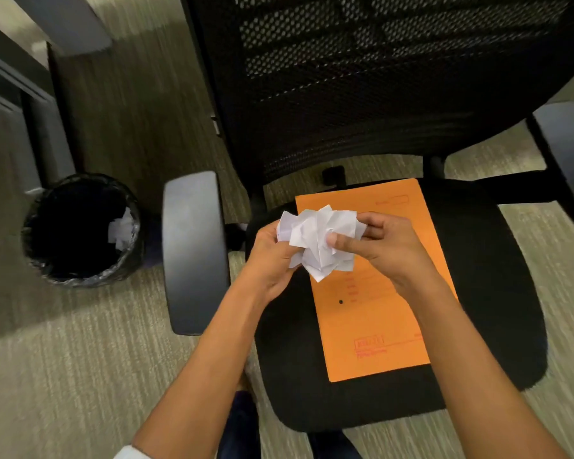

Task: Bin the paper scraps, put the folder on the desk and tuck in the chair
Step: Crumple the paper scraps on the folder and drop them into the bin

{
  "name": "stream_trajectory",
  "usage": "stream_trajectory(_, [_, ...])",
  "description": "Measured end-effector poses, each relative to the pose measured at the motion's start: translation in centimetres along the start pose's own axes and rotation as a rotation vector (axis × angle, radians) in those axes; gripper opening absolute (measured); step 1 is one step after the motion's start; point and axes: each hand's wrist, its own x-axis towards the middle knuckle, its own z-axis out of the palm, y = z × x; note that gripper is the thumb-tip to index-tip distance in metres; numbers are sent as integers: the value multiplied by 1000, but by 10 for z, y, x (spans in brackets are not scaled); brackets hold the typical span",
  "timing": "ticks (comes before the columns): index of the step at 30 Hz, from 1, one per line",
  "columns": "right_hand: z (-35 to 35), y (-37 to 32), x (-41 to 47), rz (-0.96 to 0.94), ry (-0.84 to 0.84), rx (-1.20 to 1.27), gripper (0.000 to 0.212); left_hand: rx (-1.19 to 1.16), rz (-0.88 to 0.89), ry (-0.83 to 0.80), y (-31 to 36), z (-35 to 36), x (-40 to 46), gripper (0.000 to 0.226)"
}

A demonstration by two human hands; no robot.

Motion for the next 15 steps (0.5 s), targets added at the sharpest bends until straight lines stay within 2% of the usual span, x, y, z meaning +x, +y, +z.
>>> stream_trajectory(2, [6, -9, -4, -24, -41, 24, 32, -28, 6, -11, 8, -4, -9, 15])
stream_trajectory(5, [20, -15, -10, -24, -73, 66, 35, -35, 16, -49, 18, -9, -23, 21])
stream_trajectory(10, [47, -22, -22, -58, -146, 87, 45, 82, -24, -162, 25, -21, -46, 34])
stream_trajectory(15, [66, -26, -28, -56, -206, 45, 39, 176, -55, -259, 39, -43, -65, 40])
